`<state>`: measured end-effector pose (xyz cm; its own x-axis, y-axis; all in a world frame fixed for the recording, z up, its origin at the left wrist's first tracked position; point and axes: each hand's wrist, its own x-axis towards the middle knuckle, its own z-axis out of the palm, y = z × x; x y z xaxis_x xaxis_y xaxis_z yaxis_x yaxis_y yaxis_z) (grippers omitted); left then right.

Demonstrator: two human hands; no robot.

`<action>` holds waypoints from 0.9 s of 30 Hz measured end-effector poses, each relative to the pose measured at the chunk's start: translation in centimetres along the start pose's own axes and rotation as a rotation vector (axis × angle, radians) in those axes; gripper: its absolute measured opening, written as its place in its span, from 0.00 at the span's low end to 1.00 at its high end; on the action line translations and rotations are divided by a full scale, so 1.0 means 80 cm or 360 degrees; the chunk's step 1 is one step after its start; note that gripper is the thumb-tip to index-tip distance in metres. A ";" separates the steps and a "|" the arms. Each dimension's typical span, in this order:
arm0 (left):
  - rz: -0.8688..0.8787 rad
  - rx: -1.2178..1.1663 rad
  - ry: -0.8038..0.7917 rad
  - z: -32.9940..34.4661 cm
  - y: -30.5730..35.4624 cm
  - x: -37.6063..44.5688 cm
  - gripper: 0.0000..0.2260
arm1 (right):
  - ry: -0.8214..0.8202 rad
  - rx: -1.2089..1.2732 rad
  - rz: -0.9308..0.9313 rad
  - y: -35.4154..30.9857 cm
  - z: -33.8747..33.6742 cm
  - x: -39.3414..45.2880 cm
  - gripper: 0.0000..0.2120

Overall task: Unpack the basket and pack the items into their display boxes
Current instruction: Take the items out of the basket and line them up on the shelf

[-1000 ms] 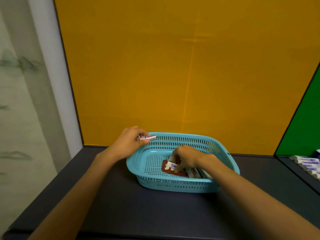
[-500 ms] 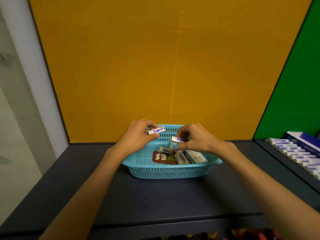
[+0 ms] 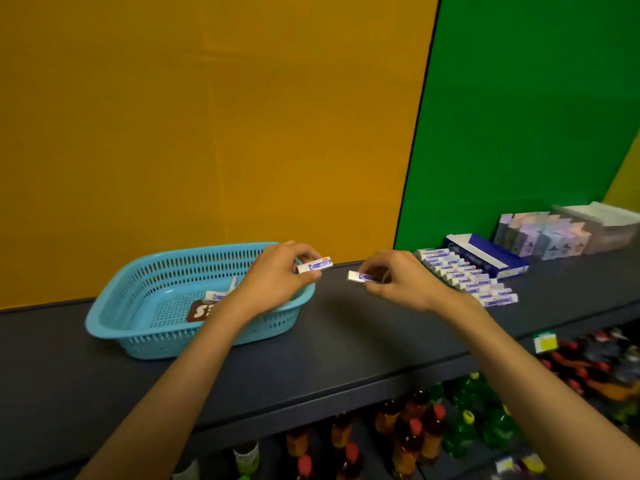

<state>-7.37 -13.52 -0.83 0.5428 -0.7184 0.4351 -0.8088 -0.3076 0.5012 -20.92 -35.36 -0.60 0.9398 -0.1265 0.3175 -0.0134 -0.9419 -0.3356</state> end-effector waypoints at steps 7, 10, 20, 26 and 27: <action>0.0022 -0.0050 -0.0075 0.115 0.110 0.036 0.09 | 0.0058 0.0041 0.0028 0.136 -0.052 -0.094 0.08; 0.0010 -0.0038 -0.0084 0.161 0.156 0.053 0.10 | 0.0100 0.0090 0.0026 0.191 -0.078 -0.132 0.05; -0.0100 0.0257 0.0023 0.262 0.241 0.110 0.08 | 0.0115 0.0148 0.0020 0.327 -0.125 -0.185 0.06; -0.0182 0.0317 0.0050 0.298 0.227 0.158 0.08 | 0.0093 0.0103 0.0010 0.381 -0.118 -0.158 0.06; -0.0194 0.0316 0.0058 0.304 0.221 0.167 0.09 | 0.0083 0.0081 0.0009 0.390 -0.116 -0.150 0.07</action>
<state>-19.92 -43.71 -4.33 0.6441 -0.6467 0.4086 -0.7635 -0.5100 0.3962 -35.75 -66.14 -6.64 0.9207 -0.1492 0.3605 -0.0002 -0.9242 -0.3819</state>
